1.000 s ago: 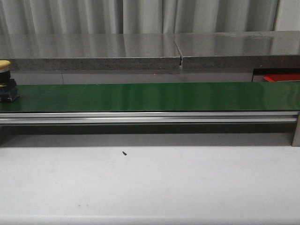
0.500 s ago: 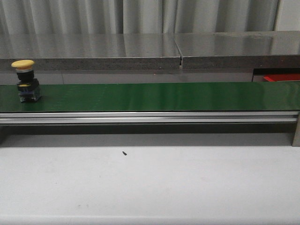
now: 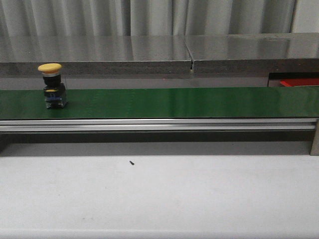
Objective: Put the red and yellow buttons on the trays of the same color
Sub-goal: 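Grasp a yellow button with the left gripper and set it on the belt, then grasp the second yellow button with the left gripper and place it on the belt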
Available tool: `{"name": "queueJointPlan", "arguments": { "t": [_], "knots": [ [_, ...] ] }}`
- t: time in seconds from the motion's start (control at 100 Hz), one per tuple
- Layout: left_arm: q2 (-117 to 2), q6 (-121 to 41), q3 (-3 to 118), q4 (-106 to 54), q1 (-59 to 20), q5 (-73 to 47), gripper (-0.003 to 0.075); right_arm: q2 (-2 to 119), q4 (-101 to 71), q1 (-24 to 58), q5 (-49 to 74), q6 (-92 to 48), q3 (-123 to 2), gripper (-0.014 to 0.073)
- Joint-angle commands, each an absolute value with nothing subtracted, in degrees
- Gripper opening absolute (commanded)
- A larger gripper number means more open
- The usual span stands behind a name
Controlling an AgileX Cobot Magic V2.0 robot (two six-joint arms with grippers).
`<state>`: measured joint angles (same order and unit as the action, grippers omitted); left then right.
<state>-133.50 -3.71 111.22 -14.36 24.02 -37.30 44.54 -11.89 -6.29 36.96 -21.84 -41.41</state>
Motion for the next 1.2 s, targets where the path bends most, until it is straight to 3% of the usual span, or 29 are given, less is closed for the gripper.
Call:
{"name": "queueJointPlan", "arguments": {
  "t": [0.0,0.09,0.19,0.26,0.4,0.51,0.85,1.19],
  "knots": [
    [-130.9,-2.91,114.39,-14.79,24.02,-33.76,0.0641,44.08,-12.04,-6.4,33.98,-22.04,-42.86,-0.0068],
    [-131.49,-2.91,114.7,-14.7,24.02,-33.14,0.0622,44.08,-12.04,-6.4,33.93,-22.04,-42.86,-0.0068],
    [-131.47,-2.91,114.7,-14.7,24.02,-32.91,0.0538,44.08,-12.04,-6.4,33.93,-22.04,-42.86,-0.0068],
    [-131.47,-2.91,114.84,-14.7,24.02,-32.64,0.0436,44.08,-12.04,-6.4,33.93,-22.04,-42.86,-0.0068],
    [-130.97,-2.91,115.09,-15.03,24.02,-30.85,0.0143,44.08,-12.04,-6.4,33.93,-22.04,-42.86,-0.0068],
    [-129.24,-2.91,115.09,-15.08,23.9,-30.23,-0.0018,44.08,-12.04,-6.4,33.93,-22.04,-42.86,-0.0068],
    [-120.31,-3.38,114.04,-16.54,21.59,-42.58,-0.0019,44.08,-12.04,-6.4,33.93,-22.04,-42.86,-0.0068],
    [-109.3,-5.01,102.98,-16.22,12.31,-43.67,-0.0019,44.08,-11.98,-6.4,28.48,-22.11,-42.86,-0.0068]
  ]
}}
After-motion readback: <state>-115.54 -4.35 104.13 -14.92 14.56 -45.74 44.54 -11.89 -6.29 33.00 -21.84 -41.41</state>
